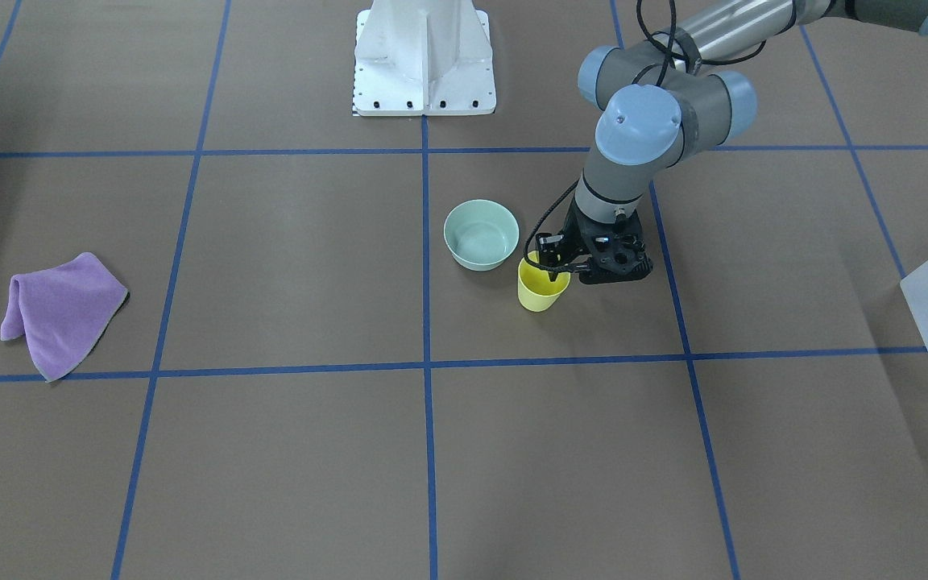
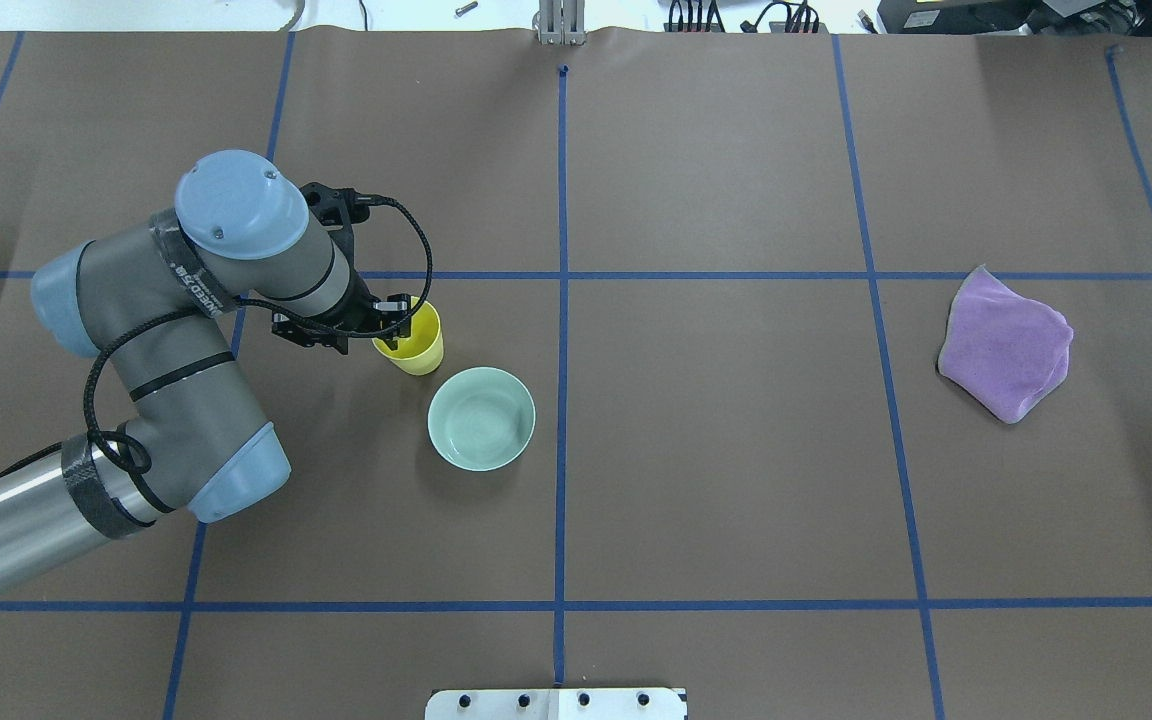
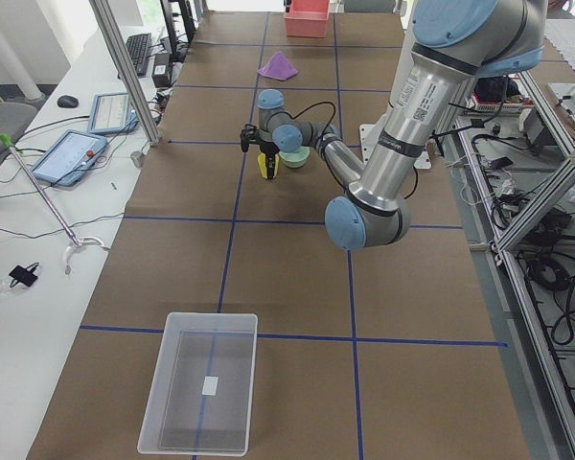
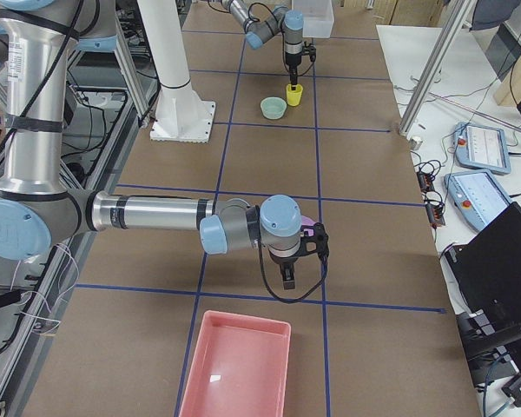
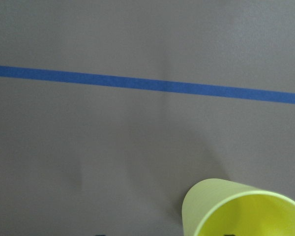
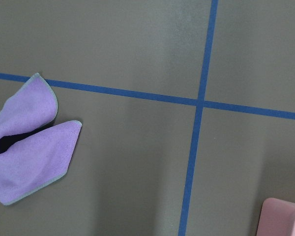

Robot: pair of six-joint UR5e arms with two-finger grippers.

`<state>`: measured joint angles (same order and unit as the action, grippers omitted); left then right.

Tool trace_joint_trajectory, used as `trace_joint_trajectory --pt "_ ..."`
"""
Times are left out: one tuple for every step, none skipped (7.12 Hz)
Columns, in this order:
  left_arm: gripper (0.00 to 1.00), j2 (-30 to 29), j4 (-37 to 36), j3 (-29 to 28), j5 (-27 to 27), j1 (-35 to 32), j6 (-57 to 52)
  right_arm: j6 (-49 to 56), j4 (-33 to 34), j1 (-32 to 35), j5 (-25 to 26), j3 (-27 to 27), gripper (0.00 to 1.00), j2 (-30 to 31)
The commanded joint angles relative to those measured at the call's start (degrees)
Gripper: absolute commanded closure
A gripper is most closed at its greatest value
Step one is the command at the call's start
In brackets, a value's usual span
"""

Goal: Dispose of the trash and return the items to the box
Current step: 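Lift the yellow cup with the left gripper and carry it to the clear bin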

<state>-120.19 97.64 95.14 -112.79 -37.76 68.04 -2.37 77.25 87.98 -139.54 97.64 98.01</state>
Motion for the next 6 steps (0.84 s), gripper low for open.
trace_joint_trajectory --pt "1.00 -0.05 0.09 0.83 -0.33 0.06 -0.01 0.00 0.00 0.00 -0.91 0.01 0.00 -0.01" --pt "1.00 -0.05 0.01 1.10 -0.33 -0.03 -0.01 0.00 0.00 0.00 -1.00 -0.08 0.00 -0.01" --pt "1.00 0.39 -0.52 3.19 -1.20 -0.73 -0.62 0.00 0.00 0.00 -1.00 0.01 0.00 -0.01" --pt "1.00 2.22 -1.92 6.08 -6.43 -6.22 -2.71 -0.09 0.00 0.00 -1.00 0.01 0.00 -0.19" --pt "1.00 5.54 -4.54 9.94 -10.05 -10.80 -11.00 -0.09 0.00 0.00 -1.00 0.01 0.00 -0.36" --pt "1.00 10.97 -7.70 13.46 -10.17 -14.50 -21.09 -0.09 0.00 0.00 -1.00 0.10 0.00 -0.37"
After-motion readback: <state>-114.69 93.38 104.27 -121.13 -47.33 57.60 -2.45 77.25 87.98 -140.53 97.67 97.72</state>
